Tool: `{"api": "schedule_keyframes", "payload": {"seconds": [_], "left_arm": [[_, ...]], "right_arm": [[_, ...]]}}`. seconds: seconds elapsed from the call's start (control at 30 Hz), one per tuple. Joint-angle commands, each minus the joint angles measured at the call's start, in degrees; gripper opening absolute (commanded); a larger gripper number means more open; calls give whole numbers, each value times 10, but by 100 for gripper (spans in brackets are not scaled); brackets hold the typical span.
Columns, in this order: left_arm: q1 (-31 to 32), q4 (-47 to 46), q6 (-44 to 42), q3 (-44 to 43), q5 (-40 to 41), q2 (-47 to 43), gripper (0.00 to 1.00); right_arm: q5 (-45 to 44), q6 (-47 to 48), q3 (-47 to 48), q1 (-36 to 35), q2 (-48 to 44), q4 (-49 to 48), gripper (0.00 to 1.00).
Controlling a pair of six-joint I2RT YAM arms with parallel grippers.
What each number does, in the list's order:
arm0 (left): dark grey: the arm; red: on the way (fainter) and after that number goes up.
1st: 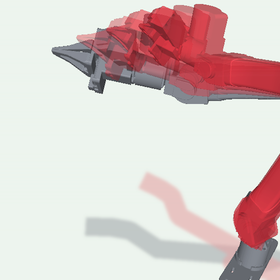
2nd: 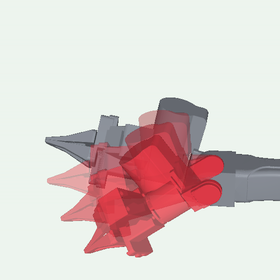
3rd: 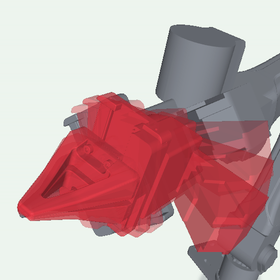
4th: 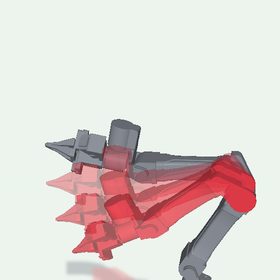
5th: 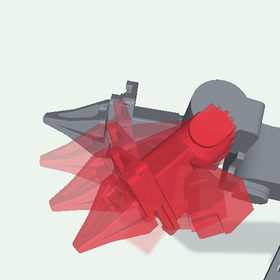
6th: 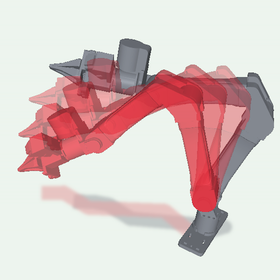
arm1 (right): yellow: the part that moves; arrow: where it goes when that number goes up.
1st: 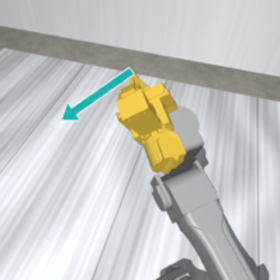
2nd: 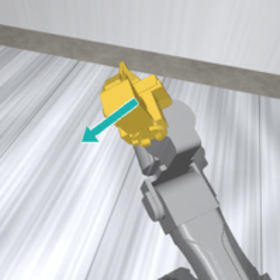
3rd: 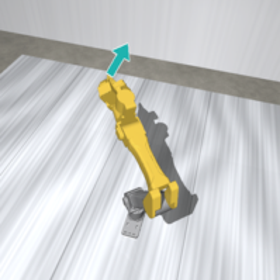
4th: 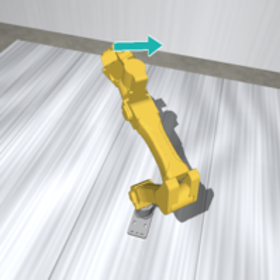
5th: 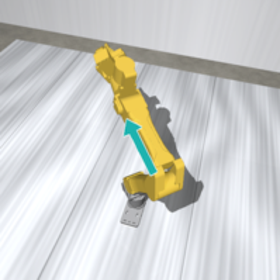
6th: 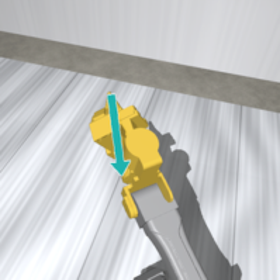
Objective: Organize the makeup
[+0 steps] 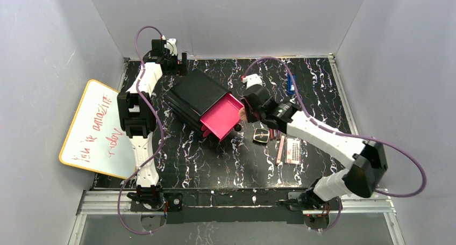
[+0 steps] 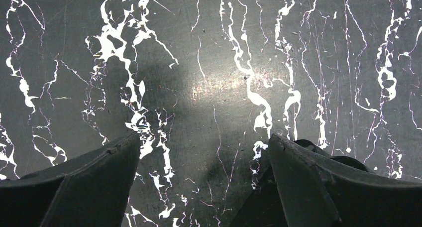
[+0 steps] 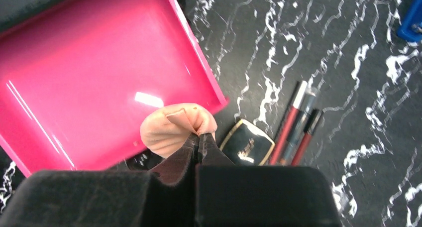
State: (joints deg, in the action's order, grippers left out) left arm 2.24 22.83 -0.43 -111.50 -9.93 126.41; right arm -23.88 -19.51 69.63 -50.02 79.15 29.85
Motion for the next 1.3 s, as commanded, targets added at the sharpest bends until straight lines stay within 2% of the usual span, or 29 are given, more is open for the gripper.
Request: {"api": "schedule_keyframes", "payload": {"seconds": [0.0,0.37,0.67,0.73,0.77,0.87,1.0,1.13,1.27], "left_arm": [[2,15,-1,-16,-14,2,97],[3,15,0,-18,-19,6,97],[3,18,0,-22,-20,7,97],[3,18,-1,-22,-20,7,97],[3,19,-1,-22,-19,7,97],[3,19,-1,-23,-19,7,97],[3,20,-1,-23,-21,8,97],[3,21,-2,-24,-21,8,97],[4,22,0,-24,-23,12,97]], "right_arm": [[11,27,67,-6,49,-69,2],[44,50,157,-9,145,-98,6],[50,53,168,-16,149,-87,34],[50,54,169,-17,146,-81,47],[49,54,171,-18,142,-76,60],[33,59,180,-21,128,-57,76],[-10,72,173,-22,81,-32,79],[-73,79,119,-22,9,-7,79],[-142,6,42,-21,-56,33,82]]}}
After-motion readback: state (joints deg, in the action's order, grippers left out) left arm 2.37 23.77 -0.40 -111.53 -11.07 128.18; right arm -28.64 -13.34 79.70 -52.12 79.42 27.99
